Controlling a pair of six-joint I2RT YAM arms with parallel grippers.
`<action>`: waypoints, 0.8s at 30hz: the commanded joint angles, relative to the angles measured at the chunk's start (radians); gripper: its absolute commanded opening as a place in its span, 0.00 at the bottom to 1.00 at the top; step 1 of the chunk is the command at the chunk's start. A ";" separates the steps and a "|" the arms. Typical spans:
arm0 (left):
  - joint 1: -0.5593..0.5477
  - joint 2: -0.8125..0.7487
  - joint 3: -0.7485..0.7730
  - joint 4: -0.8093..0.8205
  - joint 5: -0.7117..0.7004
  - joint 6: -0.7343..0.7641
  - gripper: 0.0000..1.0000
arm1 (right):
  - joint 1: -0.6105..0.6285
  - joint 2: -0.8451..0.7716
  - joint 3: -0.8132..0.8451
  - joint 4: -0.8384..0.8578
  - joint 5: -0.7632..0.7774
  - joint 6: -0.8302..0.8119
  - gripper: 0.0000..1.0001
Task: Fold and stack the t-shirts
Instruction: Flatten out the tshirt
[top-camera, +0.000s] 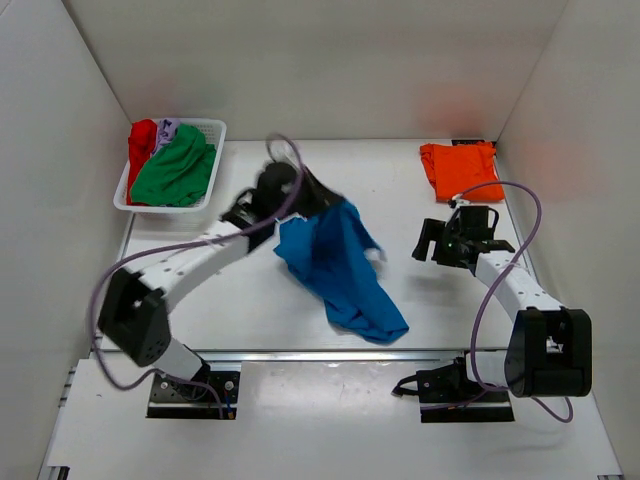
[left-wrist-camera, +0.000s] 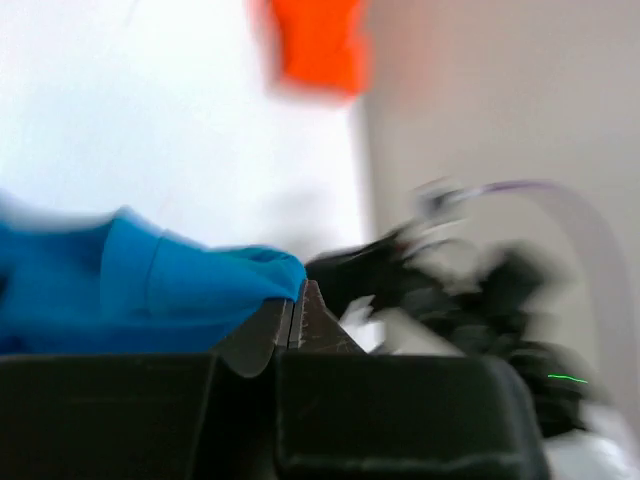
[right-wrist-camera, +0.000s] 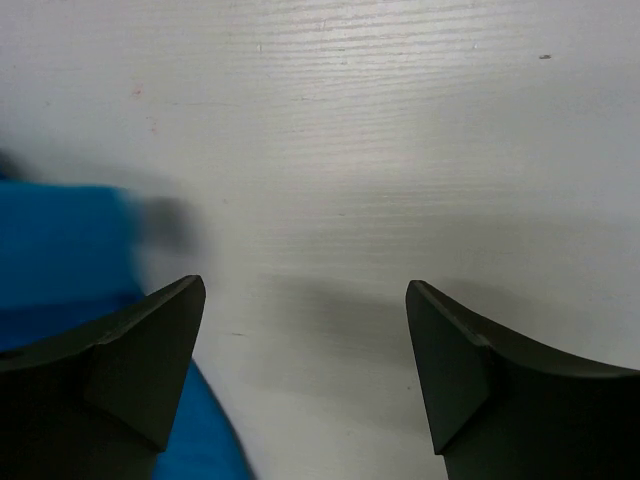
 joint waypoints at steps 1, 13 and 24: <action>0.138 -0.217 0.194 -0.132 0.138 0.139 0.00 | -0.008 -0.033 -0.006 -0.002 -0.034 -0.023 0.78; 0.491 -0.633 -0.191 -0.197 0.331 0.130 0.00 | 0.220 0.074 0.008 0.131 -0.170 0.129 0.58; 0.519 -0.681 -0.302 -0.240 0.320 0.187 0.00 | 0.386 0.111 -0.017 0.099 -0.059 0.206 0.56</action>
